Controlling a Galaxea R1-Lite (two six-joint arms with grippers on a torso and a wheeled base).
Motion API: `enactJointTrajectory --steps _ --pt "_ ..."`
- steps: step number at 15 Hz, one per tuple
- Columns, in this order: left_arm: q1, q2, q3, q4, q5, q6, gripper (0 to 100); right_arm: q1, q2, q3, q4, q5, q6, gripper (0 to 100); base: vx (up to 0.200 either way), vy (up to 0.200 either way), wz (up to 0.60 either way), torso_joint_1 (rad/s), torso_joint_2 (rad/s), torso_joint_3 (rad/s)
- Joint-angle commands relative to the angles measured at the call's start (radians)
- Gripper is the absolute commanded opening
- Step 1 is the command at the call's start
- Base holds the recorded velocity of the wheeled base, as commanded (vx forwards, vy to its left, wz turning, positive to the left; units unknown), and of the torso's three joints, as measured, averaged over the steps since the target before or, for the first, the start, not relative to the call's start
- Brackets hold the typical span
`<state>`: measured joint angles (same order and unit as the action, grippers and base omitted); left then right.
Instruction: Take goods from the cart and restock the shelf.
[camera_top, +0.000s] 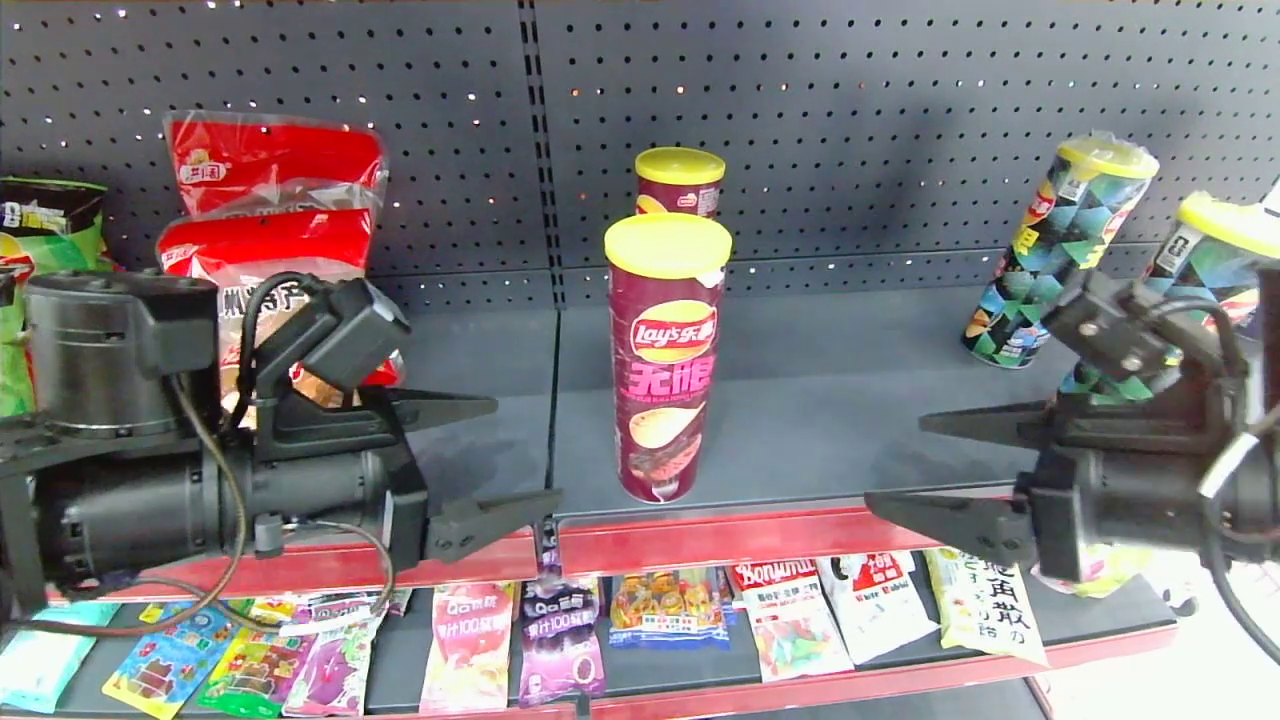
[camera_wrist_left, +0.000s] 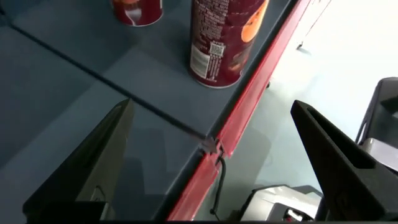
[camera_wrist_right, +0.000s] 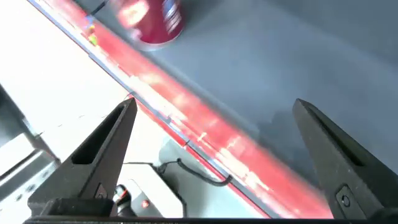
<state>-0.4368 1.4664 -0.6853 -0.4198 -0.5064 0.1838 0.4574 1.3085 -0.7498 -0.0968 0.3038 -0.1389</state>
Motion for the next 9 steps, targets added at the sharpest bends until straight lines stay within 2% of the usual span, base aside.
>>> enactJointTrajectory --steps 1,3,6,9 --pt "-0.043 0.097 -0.046 -0.001 0.014 -0.001 100 -0.002 -0.201 0.110 0.000 0.000 0.022 100 0.000 0.000 0.00 0.000 0.00 0.000" --pt "-0.051 0.154 -0.083 -0.002 0.019 0.002 100 -0.003 -0.325 0.161 0.005 -0.009 0.058 100 0.000 0.000 0.00 0.000 0.00 0.000" --pt "-0.049 0.180 -0.079 -0.066 0.037 0.000 100 -0.048 -0.397 0.167 0.012 -0.035 0.062 100 0.000 0.000 0.00 0.000 0.00 0.000" --pt "-0.046 0.180 -0.072 -0.073 0.066 0.000 100 -0.100 -0.410 0.167 0.012 -0.032 0.062 100 0.000 0.000 0.00 0.000 0.00 0.000"
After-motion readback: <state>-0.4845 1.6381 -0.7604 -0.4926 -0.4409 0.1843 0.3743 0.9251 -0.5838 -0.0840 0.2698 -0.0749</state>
